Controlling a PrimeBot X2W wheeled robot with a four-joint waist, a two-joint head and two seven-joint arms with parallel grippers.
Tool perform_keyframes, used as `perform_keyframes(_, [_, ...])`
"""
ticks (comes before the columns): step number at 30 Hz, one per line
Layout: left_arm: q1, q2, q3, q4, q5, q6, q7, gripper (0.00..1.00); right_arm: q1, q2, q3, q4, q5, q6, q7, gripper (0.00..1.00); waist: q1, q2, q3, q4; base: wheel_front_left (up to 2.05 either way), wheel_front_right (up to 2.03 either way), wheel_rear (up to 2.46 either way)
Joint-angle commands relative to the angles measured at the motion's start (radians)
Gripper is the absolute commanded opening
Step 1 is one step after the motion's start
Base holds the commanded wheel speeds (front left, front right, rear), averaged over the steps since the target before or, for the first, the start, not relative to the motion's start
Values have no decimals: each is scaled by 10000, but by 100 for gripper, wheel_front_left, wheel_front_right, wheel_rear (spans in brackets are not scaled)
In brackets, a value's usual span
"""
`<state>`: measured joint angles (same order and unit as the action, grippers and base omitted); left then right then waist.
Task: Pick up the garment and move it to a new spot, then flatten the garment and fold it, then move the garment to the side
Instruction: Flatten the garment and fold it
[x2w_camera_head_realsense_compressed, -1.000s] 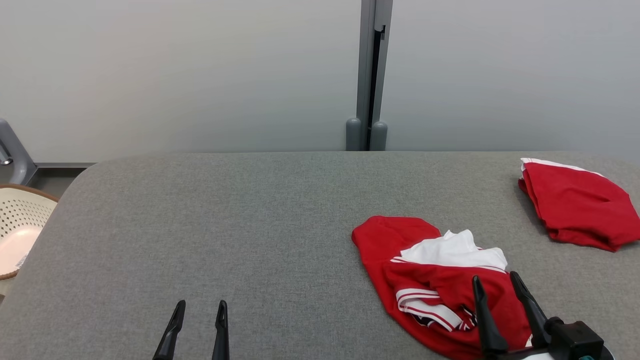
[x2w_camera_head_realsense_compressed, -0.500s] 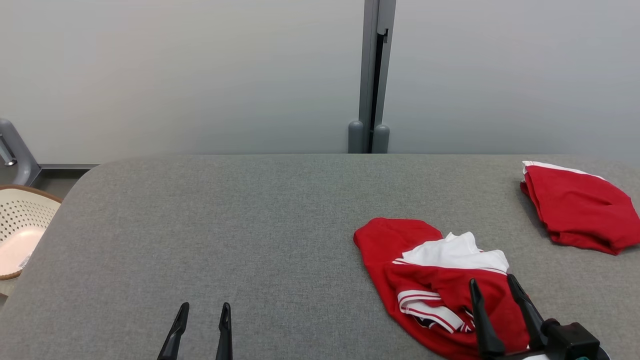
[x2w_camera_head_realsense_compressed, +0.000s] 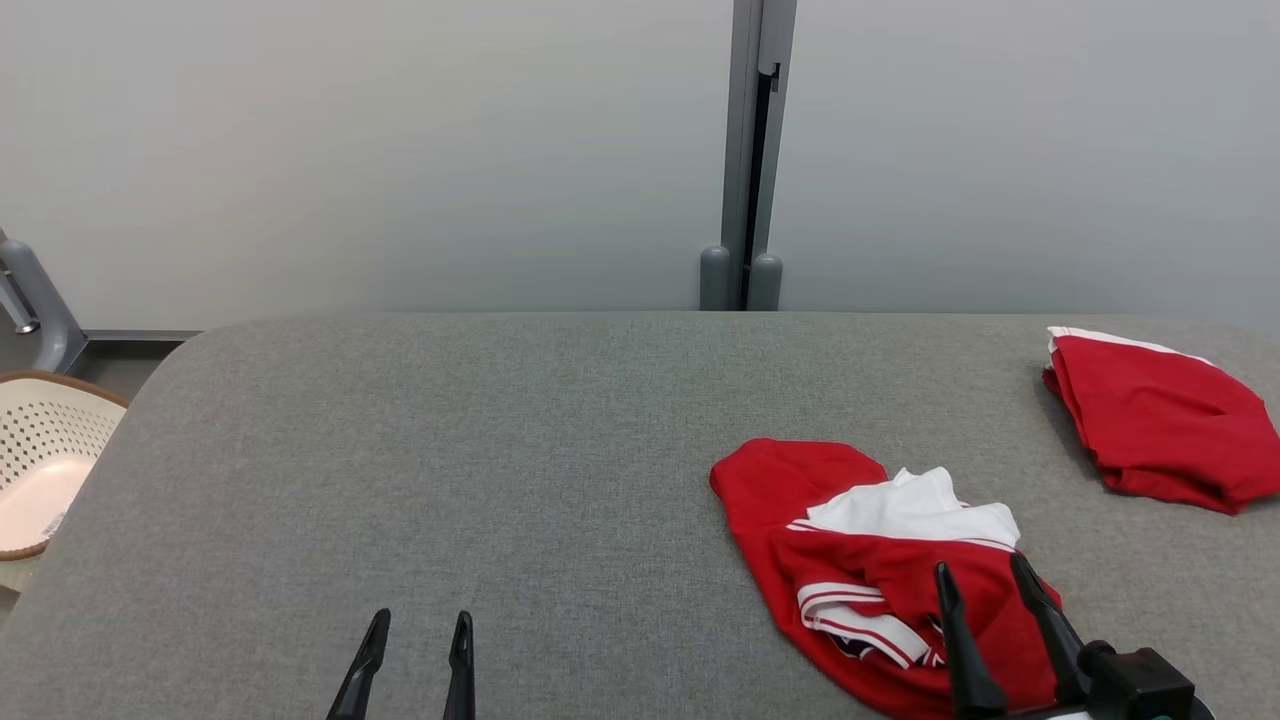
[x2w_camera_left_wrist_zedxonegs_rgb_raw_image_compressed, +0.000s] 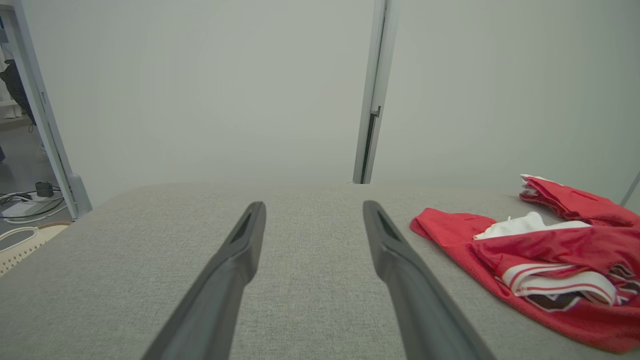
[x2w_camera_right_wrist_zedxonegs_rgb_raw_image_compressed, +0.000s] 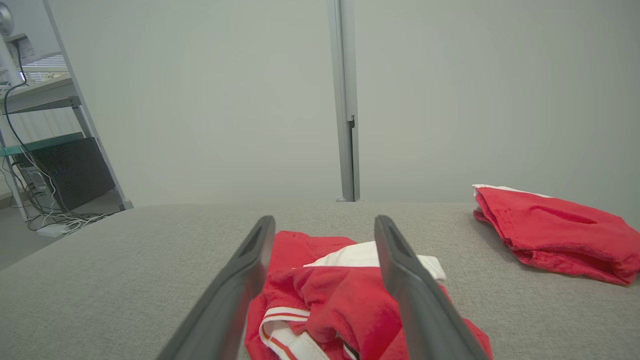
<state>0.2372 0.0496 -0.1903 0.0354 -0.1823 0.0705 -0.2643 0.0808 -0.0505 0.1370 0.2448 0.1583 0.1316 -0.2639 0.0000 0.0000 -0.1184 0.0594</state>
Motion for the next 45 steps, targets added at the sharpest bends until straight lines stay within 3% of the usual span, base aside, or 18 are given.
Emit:
perform_keyframes(1, [-141,25,-28,31,99,-68,4,100,51,-4,-10,-12,4,-19,-5,100,0,0,7,-4,0,0,0])
perform_keyframes(9, [-1093,24,-1105,812,631,-714,4,100,-282,-9,-320,-235,162,-20,-4,100,0,0,638,-437,0,0,0])
perform_keyframes(19, [-4108,38,-3767,3285,631,-1561,3,100,-1099,-67,-775,-853,-34,-18,-4,100,0,0,2593,-1951,0,0,0])
perform_keyframes(28, [-5709,35,-4623,4814,469,-1491,4,100,-1673,-25,-991,-1056,83,-18,-3,100,0,0,3783,-2842,0,0,0])
perform_keyframes(36, [-6561,35,-4654,5665,489,-1271,4,100,-1951,-8,-901,-1121,396,-18,-4,100,0,0,4301,-3174,0,0,0])
perform_keyframes(37, [-6606,38,-4580,5654,475,-1204,4,81,-1993,-7,-887,-1125,436,-18,-4,100,0,0,4319,-3198,0,0,0])
perform_keyframes(38, [-6678,47,-4480,5583,499,-1147,3,35,-2034,-8,-877,-1129,460,-18,-4,100,0,0,4332,-3219,0,0,0])
perform_keyframes(39, [-6760,58,-4385,5452,545,-1088,4,0,-2073,-8,-870,-1133,489,-18,-4,100,0,0,4339,-3239,0,0,0])
perform_keyframes(42, [-6889,140,-4063,4600,721,-949,3,0,-2064,-7,-872,-1131,533,-18,-3,100,0,0,4292,-3256,0,0,0])
perform_keyframes(45, [-6890,179,-4012,3590,892,-1147,4,0,-2025,-8,-906,-1059,557,-18,-4,100,0,0,4145,-3212,0,0,0])
